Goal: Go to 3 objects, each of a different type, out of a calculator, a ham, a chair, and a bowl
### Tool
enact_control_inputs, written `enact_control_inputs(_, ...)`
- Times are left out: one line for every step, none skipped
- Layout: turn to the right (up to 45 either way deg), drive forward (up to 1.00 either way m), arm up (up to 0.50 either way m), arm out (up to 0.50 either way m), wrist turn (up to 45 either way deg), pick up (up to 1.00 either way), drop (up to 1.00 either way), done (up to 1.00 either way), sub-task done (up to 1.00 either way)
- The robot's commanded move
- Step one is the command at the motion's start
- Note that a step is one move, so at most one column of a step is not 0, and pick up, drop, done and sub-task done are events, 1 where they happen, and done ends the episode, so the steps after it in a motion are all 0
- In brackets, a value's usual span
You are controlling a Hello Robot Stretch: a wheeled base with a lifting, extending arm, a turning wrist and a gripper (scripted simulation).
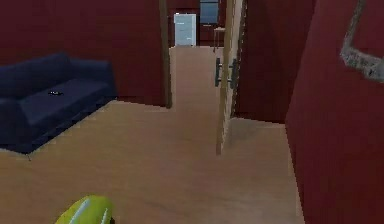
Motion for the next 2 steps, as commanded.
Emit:
enact_control_inputs(0.0, 1.0, 0.0, 0.0, 0.0, 0.0, 0.0, 0.0, 0.0)
enact_control_inputs(0.0, 0.65, 0.0, 0.0, 0.0, 0.0, 0.0, 0.0, 0.0)
